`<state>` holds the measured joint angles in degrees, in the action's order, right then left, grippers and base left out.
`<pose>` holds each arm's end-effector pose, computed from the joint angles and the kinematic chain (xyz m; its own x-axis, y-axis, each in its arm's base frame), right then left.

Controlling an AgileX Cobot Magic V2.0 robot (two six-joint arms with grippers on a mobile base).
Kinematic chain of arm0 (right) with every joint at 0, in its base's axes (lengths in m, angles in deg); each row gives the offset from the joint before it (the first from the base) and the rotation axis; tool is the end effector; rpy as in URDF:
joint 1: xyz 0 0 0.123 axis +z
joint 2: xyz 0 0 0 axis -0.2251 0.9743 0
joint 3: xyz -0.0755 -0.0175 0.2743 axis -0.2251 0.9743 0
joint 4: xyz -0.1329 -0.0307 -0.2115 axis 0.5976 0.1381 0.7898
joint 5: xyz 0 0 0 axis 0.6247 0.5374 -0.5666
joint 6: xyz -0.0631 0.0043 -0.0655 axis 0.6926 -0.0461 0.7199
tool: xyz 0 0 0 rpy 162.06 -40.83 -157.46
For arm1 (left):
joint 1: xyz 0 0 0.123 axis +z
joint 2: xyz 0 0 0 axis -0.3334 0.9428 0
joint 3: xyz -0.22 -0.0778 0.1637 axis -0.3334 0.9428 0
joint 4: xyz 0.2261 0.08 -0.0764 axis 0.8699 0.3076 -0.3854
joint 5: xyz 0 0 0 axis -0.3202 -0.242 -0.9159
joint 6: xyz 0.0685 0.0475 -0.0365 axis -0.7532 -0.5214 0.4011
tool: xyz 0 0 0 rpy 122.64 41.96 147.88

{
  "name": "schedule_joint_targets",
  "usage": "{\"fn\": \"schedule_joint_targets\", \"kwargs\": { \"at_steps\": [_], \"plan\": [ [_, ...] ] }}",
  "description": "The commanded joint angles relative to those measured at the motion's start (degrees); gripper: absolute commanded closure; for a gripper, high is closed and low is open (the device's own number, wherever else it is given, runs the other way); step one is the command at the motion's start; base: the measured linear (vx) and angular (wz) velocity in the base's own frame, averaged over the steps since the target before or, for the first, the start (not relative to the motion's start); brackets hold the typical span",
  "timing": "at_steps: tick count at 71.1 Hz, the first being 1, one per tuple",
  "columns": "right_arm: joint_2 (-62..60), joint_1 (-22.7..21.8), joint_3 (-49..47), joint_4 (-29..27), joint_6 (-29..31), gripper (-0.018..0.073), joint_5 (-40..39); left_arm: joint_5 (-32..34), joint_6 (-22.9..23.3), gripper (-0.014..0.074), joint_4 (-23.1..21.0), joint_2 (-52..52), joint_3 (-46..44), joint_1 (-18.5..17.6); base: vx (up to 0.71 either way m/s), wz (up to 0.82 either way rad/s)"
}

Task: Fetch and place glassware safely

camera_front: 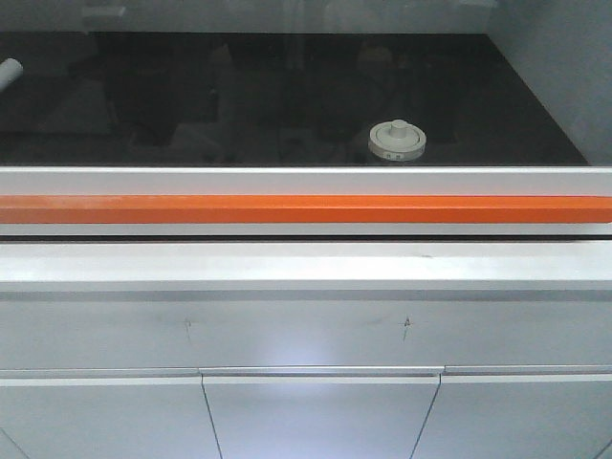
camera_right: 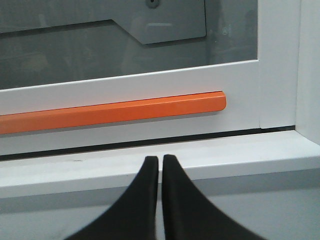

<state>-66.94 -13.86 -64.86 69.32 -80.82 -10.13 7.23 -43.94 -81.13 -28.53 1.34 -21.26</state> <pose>0.0569 -0.0010 0.2008 0.0281 0.0806 -0.9963 0.0140 0.9966 0.0811 0.0560 -0.0013 0.1933 -0.0396 -0.0005 -0.9992 0.0271 0.9996 -0.0015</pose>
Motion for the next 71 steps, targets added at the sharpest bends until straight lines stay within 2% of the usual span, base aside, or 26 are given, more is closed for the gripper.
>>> {"fn": "schedule_joint_targets", "kwargs": {
  "at_steps": [1, 71],
  "plan": [
    [-0.8, -0.1, 1.1, 0.5, -0.1, 0.0560, -4.4, 4.2, 0.6, 0.0603, -0.1, -0.1, 1.5, 0.3, 0.00, 0.00],
    [-0.8, -0.1, 1.1, 0.5, -0.1, 0.0560, -4.4, 4.2, 0.6, 0.0603, -0.1, -0.1, 1.5, 0.3, 0.00, 0.00]
  ]
}}
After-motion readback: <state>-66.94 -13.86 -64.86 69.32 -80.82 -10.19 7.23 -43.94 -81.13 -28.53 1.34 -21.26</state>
